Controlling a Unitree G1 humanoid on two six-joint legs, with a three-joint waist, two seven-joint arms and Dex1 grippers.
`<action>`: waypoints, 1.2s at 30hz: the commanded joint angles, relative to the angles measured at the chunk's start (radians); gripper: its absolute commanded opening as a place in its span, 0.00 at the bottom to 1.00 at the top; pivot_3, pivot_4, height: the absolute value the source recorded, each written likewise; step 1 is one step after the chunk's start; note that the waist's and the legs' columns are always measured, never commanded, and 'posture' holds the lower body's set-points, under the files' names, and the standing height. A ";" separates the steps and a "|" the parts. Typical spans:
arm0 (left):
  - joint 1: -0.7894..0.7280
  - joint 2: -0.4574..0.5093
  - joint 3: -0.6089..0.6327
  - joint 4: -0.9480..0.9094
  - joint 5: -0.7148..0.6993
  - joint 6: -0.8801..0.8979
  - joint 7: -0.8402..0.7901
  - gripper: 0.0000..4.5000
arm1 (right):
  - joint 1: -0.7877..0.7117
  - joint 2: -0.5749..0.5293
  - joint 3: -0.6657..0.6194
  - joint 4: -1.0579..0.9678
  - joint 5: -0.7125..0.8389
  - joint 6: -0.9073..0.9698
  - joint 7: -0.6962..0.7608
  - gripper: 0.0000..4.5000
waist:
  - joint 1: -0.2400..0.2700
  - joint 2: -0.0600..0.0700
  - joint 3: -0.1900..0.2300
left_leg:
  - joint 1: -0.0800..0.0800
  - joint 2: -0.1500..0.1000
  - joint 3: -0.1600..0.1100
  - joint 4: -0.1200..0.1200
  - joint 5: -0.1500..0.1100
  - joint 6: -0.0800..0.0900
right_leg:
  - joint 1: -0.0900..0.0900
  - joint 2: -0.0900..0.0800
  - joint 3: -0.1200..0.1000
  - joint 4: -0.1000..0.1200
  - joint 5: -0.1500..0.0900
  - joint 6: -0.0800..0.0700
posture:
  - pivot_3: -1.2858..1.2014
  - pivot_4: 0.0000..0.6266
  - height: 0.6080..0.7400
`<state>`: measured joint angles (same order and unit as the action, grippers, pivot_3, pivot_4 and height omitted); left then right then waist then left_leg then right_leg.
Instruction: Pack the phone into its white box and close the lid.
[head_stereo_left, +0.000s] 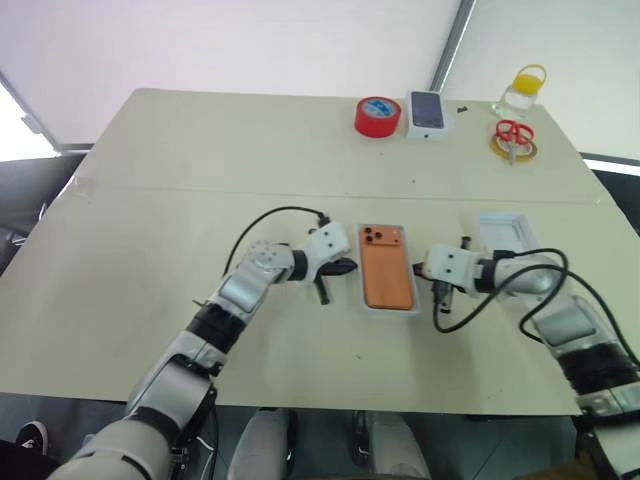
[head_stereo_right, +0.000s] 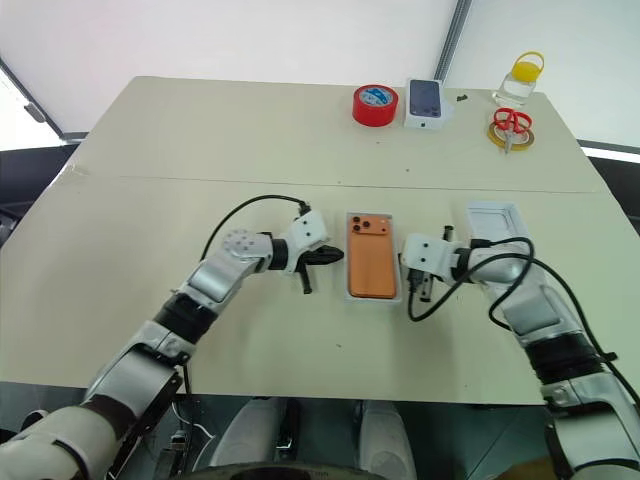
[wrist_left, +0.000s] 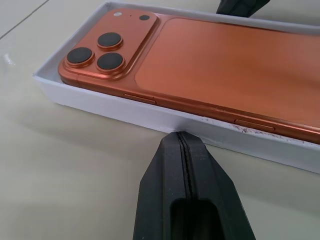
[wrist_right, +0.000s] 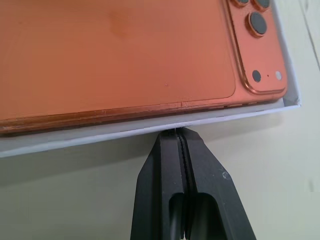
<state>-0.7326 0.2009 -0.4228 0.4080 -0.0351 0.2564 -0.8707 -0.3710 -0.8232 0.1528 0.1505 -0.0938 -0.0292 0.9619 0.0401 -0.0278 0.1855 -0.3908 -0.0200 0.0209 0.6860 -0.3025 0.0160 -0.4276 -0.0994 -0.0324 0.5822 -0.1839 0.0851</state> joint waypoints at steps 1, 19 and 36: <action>-0.049 -0.089 -0.034 0.030 0.017 -0.077 -0.015 0.00 | 0.029 -0.041 -0.044 -0.040 0.025 -0.028 0.017 0.00 | -0.002 0.001 0.000 | 0.000 0.000 0.000 0.000 0.000 0.000 | 0.000 0.000 0.000 0.000 0.000 0.000 | 0.52 0.24 0.99; -0.078 -0.190 -0.014 0.196 0.076 -0.218 -0.031 0.00 | 0.108 -0.121 -0.134 -0.018 0.031 -0.043 0.006 0.00 | -0.002 0.002 0.000 | 0.000 0.001 0.001 0.000 0.000 0.001 | -0.001 0.000 0.000 0.000 0.001 0.001 | 0.52 0.24 0.99; 0.056 0.039 0.204 -0.102 -0.103 -0.133 -0.134 0.52 | 0.052 -0.109 -0.281 -0.058 0.123 0.200 -0.107 0.65 | -0.012 0.004 0.000 | 0.001 0.003 0.000 0.000 0.000 0.000 | -0.001 0.002 0.000 0.002 0.002 0.004 | 0.52 0.24 0.99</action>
<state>-0.6790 0.2339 -0.2430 0.3840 -0.1016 0.1362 -0.9813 -0.3021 -0.9242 -0.0991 0.1176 0.0228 0.1187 0.8866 0.0276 -0.0235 0.1851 -0.3894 -0.0169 0.0213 0.6859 -0.3025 0.0159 -0.4289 -0.0978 -0.0322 0.5843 -0.1815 0.0884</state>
